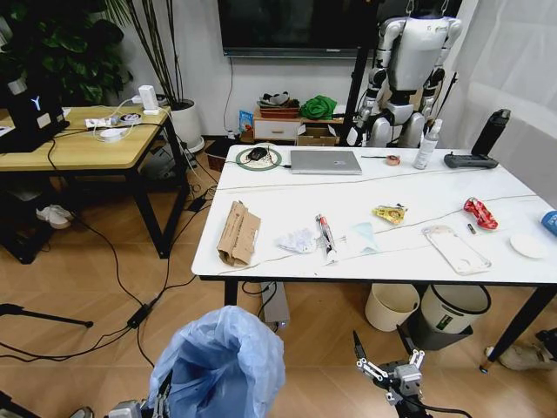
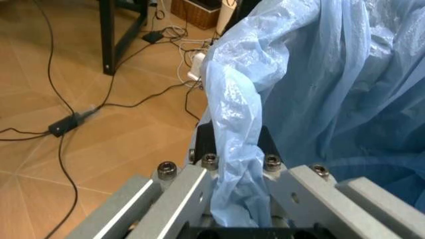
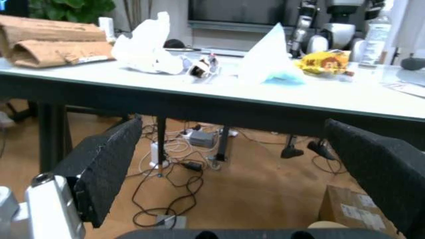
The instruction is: Pick up the trash bin and place the trash from the table into it.
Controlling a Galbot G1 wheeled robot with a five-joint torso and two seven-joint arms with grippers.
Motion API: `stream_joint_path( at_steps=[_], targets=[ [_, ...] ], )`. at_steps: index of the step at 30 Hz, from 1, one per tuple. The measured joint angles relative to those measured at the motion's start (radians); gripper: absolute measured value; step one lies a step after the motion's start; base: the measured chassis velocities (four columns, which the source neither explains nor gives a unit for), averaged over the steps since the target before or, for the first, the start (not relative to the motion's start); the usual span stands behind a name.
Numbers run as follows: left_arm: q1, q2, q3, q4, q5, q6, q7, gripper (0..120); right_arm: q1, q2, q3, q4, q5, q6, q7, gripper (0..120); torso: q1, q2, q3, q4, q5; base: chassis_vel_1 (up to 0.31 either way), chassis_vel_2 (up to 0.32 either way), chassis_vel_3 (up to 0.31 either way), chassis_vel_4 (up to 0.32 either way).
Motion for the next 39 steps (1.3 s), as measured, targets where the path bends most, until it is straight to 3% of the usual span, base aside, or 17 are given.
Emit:
stream_joint_path(
  at_steps=[6, 13, 20, 39],
  targets=[
    [-0.007, 0.005, 0.007, 0.004, -0.002, -0.009, -0.007, 0, -0.003, 0.016, -0.011, 0.01, 0.001, -0.024, 0.033, 100, 0.014, 0.03, 0.016, 0.0, -0.0001, 0.0, 0.0, 0.0, 0.0],
    [0.007, 0.064, -0.042, -0.008, -0.031, -0.027, -0.015, 0, -0.004, 0.047, -0.008, 0.023, 0.005, -0.005, 0.063, 100, 0.031, 0.069, 0.038, 0.0, -0.0002, 0.0, 0.0, 0.0, 0.0],
    [0.013, 0.102, -0.087, -0.023, -0.05, -0.033, -0.015, 0, 0.001, 0.071, -0.022, 0.016, -0.004, -0.005, 0.065, 100, 0.033, 0.073, 0.04, 0.0, -0.0001, 0.0, 0.0, 0.0, 0.0],
    [-0.031, 0.114, -0.103, 0.014, -0.049, 0.006, 0.002, 0, -0.015, 0.101, -0.02, 0.023, -0.033, -0.007, 0.058, 100, 0.029, 0.064, 0.035, -0.0001, -0.0002, 0.0, 0.0, 0.0, 0.0]
  ],
)
